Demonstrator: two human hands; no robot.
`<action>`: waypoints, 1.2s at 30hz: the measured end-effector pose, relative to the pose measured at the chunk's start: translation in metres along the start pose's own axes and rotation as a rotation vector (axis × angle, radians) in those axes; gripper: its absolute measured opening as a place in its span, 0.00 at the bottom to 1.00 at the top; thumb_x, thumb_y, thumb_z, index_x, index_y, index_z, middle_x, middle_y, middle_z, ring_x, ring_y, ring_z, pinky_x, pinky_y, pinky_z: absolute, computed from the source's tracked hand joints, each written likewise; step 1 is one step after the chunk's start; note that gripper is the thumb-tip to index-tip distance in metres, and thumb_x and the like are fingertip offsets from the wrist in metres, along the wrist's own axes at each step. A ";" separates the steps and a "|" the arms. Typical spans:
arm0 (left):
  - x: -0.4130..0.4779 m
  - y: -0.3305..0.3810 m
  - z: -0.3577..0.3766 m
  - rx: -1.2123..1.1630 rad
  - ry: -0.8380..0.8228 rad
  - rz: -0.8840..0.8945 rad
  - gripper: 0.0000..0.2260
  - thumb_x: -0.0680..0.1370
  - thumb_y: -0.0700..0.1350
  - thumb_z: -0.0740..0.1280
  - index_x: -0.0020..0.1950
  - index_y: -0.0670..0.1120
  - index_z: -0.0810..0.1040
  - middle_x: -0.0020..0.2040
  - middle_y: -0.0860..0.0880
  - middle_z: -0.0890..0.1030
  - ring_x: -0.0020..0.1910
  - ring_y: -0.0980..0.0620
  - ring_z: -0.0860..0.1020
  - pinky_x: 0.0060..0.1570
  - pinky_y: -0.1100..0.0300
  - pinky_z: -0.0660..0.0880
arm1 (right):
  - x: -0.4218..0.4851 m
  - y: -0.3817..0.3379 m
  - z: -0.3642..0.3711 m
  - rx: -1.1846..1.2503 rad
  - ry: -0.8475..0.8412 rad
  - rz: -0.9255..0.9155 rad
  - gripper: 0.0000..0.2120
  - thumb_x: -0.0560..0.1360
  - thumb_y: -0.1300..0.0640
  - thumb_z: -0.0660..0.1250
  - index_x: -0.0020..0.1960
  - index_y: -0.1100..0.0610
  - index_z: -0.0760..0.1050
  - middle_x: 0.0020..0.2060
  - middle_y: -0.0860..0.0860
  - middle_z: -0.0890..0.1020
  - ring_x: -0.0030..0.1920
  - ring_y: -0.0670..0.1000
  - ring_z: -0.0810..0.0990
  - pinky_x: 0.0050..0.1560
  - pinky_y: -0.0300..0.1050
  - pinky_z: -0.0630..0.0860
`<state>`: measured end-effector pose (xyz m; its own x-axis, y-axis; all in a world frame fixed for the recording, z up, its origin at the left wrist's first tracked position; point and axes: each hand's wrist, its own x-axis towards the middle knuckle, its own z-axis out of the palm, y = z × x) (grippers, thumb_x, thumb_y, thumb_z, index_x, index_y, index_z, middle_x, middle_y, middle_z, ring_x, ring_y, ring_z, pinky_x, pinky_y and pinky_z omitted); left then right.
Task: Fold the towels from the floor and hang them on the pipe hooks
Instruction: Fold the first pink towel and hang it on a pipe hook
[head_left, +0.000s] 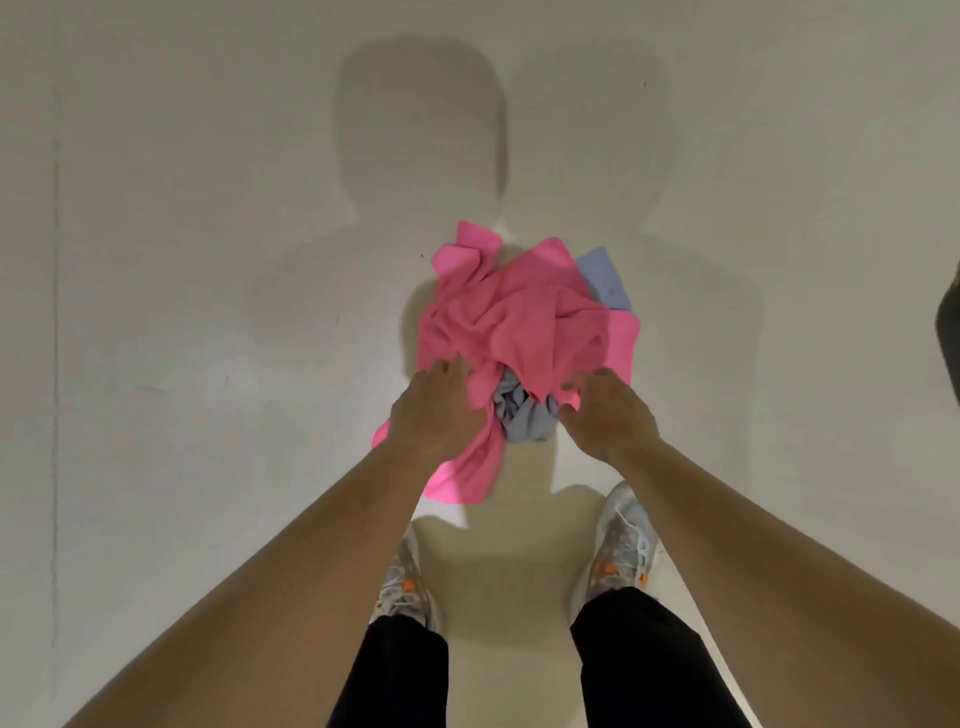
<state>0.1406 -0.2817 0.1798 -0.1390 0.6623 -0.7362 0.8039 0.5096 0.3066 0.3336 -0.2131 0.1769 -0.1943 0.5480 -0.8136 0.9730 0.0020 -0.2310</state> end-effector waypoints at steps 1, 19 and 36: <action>0.021 -0.004 0.018 0.001 0.007 0.006 0.19 0.77 0.49 0.68 0.64 0.45 0.69 0.56 0.46 0.74 0.56 0.43 0.75 0.48 0.52 0.73 | 0.022 0.007 0.018 0.016 -0.001 0.006 0.18 0.77 0.52 0.64 0.66 0.50 0.74 0.61 0.53 0.74 0.59 0.57 0.76 0.58 0.52 0.75; 0.096 -0.007 0.072 -0.023 0.272 0.276 0.04 0.80 0.44 0.64 0.53 0.48 0.77 0.57 0.51 0.73 0.57 0.51 0.71 0.49 0.56 0.73 | 0.082 0.028 0.078 0.046 0.350 -0.126 0.05 0.81 0.55 0.59 0.48 0.55 0.71 0.42 0.50 0.77 0.43 0.54 0.75 0.38 0.48 0.70; -0.322 0.200 -0.299 0.047 0.381 0.313 0.11 0.77 0.45 0.61 0.56 0.43 0.78 0.53 0.46 0.77 0.53 0.43 0.75 0.50 0.52 0.72 | -0.368 -0.092 -0.287 0.148 0.441 -0.201 0.11 0.73 0.62 0.62 0.49 0.50 0.80 0.46 0.52 0.83 0.49 0.57 0.81 0.40 0.42 0.71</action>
<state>0.1734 -0.2285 0.6591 -0.0813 0.9380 -0.3371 0.8650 0.2344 0.4436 0.3515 -0.1755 0.6508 -0.2734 0.8501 -0.4500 0.8875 0.0426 -0.4587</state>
